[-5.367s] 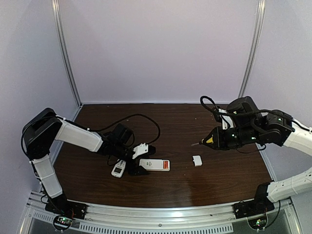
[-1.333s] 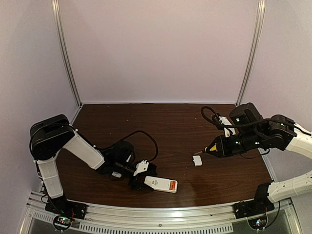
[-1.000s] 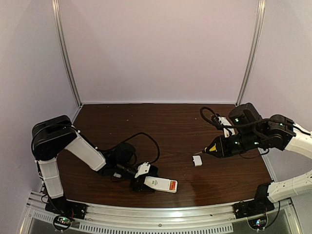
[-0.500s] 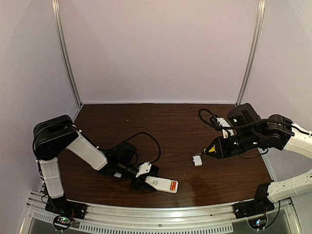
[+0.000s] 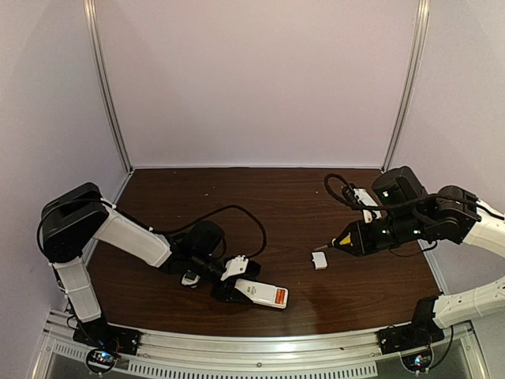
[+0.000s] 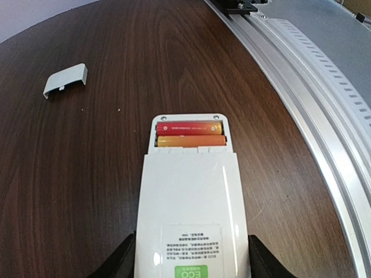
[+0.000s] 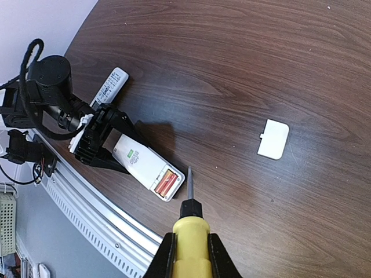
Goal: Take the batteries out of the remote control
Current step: Pick up the remote control without the battery cover from the center of the board, then remove the battery from the remote control without the battery cover.
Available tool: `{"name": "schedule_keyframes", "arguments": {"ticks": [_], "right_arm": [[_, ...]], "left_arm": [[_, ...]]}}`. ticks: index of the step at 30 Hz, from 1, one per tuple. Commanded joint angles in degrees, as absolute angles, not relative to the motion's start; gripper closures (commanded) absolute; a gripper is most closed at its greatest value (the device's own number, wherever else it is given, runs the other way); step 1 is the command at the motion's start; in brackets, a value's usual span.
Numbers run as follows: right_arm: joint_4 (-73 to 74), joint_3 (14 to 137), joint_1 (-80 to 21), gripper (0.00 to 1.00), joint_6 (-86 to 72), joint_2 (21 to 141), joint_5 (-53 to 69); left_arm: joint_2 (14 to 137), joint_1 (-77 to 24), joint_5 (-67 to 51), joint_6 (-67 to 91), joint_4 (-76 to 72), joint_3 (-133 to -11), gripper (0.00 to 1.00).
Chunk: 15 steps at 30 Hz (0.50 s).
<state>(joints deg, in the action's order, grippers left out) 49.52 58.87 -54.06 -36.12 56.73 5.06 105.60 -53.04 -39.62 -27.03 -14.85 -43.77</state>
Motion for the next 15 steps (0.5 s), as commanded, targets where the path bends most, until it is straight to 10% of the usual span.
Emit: {"name": "schedule_keyframes", "arguments": {"ticks": [1, 15], "right_arm": [[48.96, 60.12, -53.80, 1.00, -34.51, 56.15, 2.84], [46.42, 59.67, -53.80, 1.00, -32.45, 57.35, 2.75]], "left_arm": [[101.04, -52.47, -37.03, -22.41, -15.53, -44.86, 1.00], [96.39, -49.70, -32.14, -16.82, -11.68, -47.19, 1.00]]}}
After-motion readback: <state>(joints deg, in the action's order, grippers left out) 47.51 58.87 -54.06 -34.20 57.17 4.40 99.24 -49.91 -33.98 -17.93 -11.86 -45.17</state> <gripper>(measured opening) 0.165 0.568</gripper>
